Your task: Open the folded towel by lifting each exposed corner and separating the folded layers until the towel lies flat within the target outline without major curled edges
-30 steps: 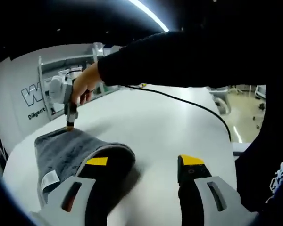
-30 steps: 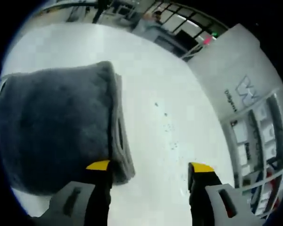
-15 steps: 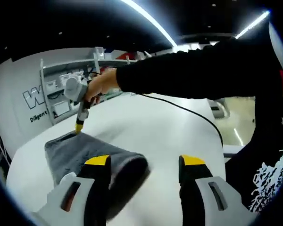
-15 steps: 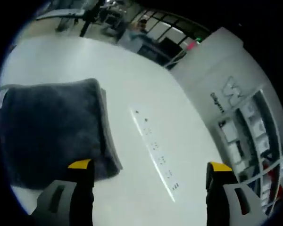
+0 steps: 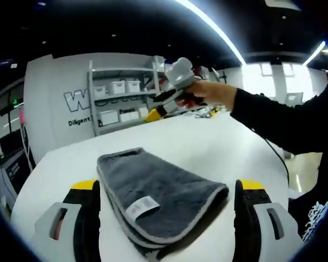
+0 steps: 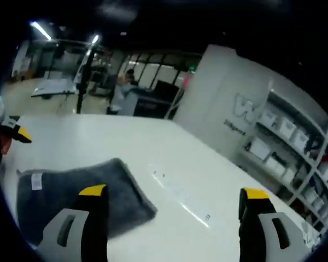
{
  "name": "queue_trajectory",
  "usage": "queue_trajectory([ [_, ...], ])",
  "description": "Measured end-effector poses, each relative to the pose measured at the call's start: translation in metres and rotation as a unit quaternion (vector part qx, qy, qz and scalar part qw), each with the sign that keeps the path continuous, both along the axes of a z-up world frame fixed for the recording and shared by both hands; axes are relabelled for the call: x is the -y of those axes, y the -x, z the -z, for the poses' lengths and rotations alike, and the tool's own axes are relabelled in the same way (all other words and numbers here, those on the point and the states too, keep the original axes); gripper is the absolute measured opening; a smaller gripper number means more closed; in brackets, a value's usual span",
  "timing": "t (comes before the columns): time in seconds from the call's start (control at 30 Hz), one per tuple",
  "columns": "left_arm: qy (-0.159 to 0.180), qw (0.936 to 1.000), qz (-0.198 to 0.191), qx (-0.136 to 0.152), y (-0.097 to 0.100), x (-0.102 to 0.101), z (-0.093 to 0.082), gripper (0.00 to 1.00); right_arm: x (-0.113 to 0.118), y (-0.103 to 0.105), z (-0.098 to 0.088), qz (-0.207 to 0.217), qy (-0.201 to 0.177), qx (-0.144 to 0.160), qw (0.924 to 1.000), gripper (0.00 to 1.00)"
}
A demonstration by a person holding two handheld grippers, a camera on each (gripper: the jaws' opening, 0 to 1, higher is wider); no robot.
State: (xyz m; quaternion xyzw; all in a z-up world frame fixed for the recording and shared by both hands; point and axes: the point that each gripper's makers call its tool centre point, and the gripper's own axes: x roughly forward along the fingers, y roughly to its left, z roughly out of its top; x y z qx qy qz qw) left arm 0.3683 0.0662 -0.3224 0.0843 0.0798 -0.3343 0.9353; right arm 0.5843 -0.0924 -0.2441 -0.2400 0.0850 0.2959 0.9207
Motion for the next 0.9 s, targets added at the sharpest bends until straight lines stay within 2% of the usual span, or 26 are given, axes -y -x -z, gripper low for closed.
queue_trajectory([
  [0.17, 0.003, 0.9998, -0.018, 0.003, -0.005, -0.009, -0.005, 1.00, 0.020, 0.028, -0.024, 0.014, -0.006, 0.038, 0.9992, 1.00],
  [0.3, 0.017, 0.9992, -0.034, 0.008, -0.009, -0.019, -0.014, 1.00, 0.032, 0.053, -0.048, 0.026, -0.044, 0.072, 0.9961, 1.00],
  [0.43, 0.039, 0.9979, -0.049, 0.013, -0.012, -0.037, -0.029, 1.00, 0.036, 0.080, -0.053, 0.019, -0.049, 0.091, 0.9945, 1.00],
  [0.5, 0.038, 0.9969, -0.066, 0.021, -0.015, -0.051, -0.034, 1.00, 0.039, 0.091, -0.054, 0.018, -0.055, 0.098, 0.9936, 1.00],
  [0.63, 0.030, 0.9963, -0.077, 0.024, -0.015, -0.069, -0.041, 1.00, 0.043, 0.108, -0.052, 0.021, -0.060, 0.109, 0.9920, 1.00],
  [0.7, 0.028, 0.9960, -0.080, 0.025, -0.012, -0.077, -0.044, 1.00, 0.044, 0.119, -0.046, 0.023, -0.059, 0.113, 0.9916, 1.00],
  [0.83, 0.025, 0.9959, -0.085, 0.015, -0.010, -0.089, -0.040, 1.00, 0.046, 0.137, -0.037, 0.029, -0.066, 0.121, 0.9901, 1.00],
  [0.9, 0.022, 0.9955, -0.091, 0.012, -0.008, -0.096, -0.039, 1.00, 0.051, 0.136, -0.039, 0.033, -0.071, 0.122, 0.9895, 1.00],
])
